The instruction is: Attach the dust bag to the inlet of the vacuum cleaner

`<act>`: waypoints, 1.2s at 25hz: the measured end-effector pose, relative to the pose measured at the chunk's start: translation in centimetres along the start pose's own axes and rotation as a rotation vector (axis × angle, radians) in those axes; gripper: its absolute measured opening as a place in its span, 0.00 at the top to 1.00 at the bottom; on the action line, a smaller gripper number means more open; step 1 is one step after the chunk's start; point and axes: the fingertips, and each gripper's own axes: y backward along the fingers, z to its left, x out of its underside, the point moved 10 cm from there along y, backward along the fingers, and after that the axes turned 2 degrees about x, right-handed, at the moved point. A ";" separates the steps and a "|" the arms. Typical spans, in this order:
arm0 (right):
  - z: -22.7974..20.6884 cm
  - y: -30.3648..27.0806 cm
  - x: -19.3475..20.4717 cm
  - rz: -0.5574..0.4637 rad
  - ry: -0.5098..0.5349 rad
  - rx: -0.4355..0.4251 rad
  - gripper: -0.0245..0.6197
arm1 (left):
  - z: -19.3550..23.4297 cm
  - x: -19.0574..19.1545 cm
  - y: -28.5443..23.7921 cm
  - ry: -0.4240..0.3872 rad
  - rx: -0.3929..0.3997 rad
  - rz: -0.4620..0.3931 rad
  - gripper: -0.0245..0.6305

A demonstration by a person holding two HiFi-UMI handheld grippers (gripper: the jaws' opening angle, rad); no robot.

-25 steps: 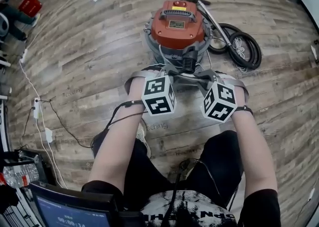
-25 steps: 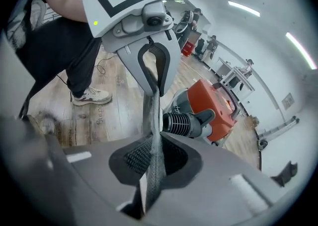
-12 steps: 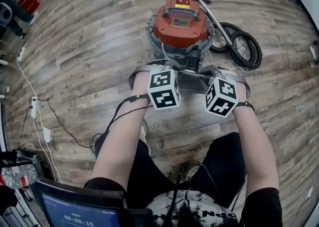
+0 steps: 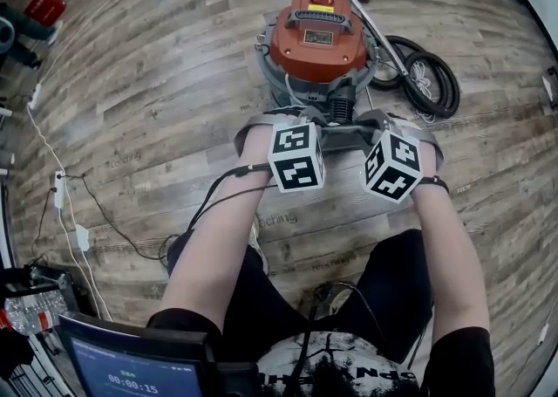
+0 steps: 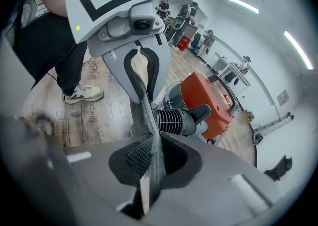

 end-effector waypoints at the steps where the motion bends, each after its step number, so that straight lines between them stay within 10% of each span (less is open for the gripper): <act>1: 0.0 0.0 0.0 -0.002 -0.009 0.000 0.92 | -0.1 -0.1 -0.1 0.000 0.002 -0.004 0.89; 21: 0.1 -0.9 1.5 -0.010 -0.178 -0.011 0.90 | 1.2 -1.9 1.2 -0.059 -0.049 -0.041 0.91; 30: 0.3 0.3 -0.7 0.055 0.010 0.014 0.93 | 1.0 -0.2 0.0 0.005 -0.035 -0.012 0.91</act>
